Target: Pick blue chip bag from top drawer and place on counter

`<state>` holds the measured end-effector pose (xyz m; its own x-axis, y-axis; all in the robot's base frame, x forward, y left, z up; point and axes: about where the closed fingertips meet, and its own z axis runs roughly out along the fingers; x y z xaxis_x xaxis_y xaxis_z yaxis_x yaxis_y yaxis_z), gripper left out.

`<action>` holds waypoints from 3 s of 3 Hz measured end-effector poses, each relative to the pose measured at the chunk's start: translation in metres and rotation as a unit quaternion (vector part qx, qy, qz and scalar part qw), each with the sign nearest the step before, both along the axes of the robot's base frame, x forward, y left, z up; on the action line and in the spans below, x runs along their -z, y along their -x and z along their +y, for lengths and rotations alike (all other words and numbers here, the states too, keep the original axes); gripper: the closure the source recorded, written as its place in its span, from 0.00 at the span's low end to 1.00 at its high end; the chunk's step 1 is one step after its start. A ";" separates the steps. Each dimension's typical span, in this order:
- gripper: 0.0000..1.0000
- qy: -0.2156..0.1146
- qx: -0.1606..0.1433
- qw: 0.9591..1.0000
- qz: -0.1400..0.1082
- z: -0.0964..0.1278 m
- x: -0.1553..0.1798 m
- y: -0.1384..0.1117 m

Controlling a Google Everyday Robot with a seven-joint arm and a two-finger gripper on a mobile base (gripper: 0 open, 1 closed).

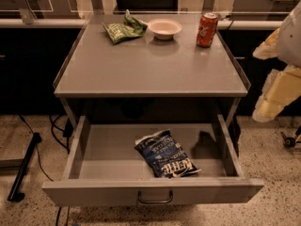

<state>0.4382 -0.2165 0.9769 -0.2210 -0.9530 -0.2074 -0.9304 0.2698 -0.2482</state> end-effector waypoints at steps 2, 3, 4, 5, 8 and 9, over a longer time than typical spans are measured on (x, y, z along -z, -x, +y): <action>0.76 -0.009 -0.003 1.000 -0.007 0.007 0.007 -0.001; 1.00 -0.038 -0.009 0.999 0.006 0.020 0.046 -0.005; 1.00 -0.062 -0.011 0.998 0.022 0.028 0.073 -0.008; 1.00 -0.122 -0.002 0.991 0.055 0.038 0.121 -0.009; 1.00 -0.155 0.006 0.987 0.040 0.039 0.177 -0.015; 1.00 -0.159 -0.009 0.987 -0.003 0.048 0.206 -0.033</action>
Offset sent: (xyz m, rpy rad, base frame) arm 0.0016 0.0112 -0.0174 0.0333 -0.0089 0.0110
